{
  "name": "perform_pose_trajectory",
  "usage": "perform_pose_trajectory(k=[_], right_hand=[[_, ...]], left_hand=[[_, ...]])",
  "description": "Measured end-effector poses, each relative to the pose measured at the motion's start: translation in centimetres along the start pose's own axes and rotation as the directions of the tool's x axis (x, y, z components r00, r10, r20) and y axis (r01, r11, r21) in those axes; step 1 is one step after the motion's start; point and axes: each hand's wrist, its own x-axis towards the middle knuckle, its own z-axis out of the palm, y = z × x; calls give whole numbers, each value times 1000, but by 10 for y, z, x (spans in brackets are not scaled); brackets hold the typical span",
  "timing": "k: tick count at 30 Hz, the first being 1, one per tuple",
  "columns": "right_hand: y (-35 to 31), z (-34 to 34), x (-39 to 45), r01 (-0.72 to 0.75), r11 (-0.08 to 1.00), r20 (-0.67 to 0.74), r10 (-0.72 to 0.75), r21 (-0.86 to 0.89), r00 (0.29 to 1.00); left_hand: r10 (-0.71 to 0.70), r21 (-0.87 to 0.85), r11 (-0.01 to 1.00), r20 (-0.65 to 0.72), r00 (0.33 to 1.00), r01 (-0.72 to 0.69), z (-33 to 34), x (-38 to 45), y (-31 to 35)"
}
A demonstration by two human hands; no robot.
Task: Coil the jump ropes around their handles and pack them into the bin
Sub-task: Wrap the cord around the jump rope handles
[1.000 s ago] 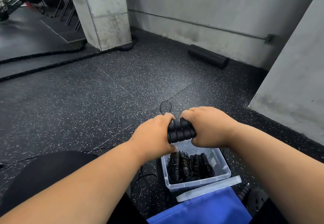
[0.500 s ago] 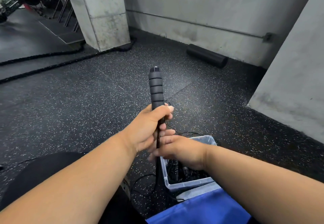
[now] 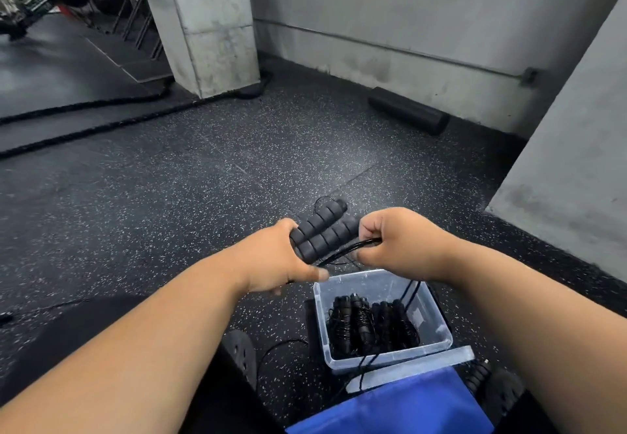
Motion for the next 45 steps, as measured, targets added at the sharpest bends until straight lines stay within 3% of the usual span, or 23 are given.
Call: perform_pose_trajectory(k=[5, 8, 12, 14, 16, 19, 21, 22, 25, 27, 31, 35, 38, 41, 45], right_hand=[[-20, -9, -12, 139, 979, 0, -141, -152, 990], [-23, -6, -12, 220, 953, 128, -197, -206, 972], [-7, 1, -6, 137, 989, 212, -144, 49, 967], [8, 1, -2, 28, 971, 260, -92, 239, 961], [21, 1, -1, -63, 913, 257, -46, 402, 965], [35, 10, -5, -210, 714, 290, 10, 668, 957], [42, 23, -3, -160, 846, 235, 43, 508, 971], [36, 30, -4, -97, 937, 219, 22, 336, 975], [17, 52, 3, 19, 1000, 255, -22, 15, 967], [8, 63, 3, 159, 945, 223, -96, -286, 970], [5, 70, -2, 39, 969, 180, 6, -242, 984], [4, 56, -4, -36, 978, 194, 77, -207, 978], [-5, 45, -11, -8, 961, 198, 65, -278, 978], [-5, 44, -12, -31, 967, 165, 74, -251, 984], [20, 45, -4, -223, 973, 108, 215, 63, 971]], left_hand=[[35, 362, 932, -62, 997, -11, 15, 2, 4], [127, 506, 851, 63, 990, -142, 39, -8, 13], [311, 570, 706, 283, 907, -420, 62, -23, 28], [379, 504, 717, 298, 876, -482, 61, -26, 33], [412, 364, 791, 277, 868, -492, 55, -28, 34], [416, 140, 890, 144, 898, -434, 45, -30, 31], [361, 21, 932, 7, 933, -361, 40, -25, 27], [315, -44, 947, -53, 948, -317, 38, -21, 24], [175, -238, 950, -126, 977, -200, 37, -10, 16], [157, -304, 936, -96, 983, -179, 36, -7, 12], [215, -317, 921, -74, 974, -228, 35, -5, 10], [128, -265, 950, -147, 981, -164, 29, 0, 0], [74, -258, 959, -184, 980, -120, 24, -1, -2], [87, -481, 869, -91, 992, -120, 26, -4, 5], [215, -642, 763, 143, 966, -75, 20, -19, 15]])
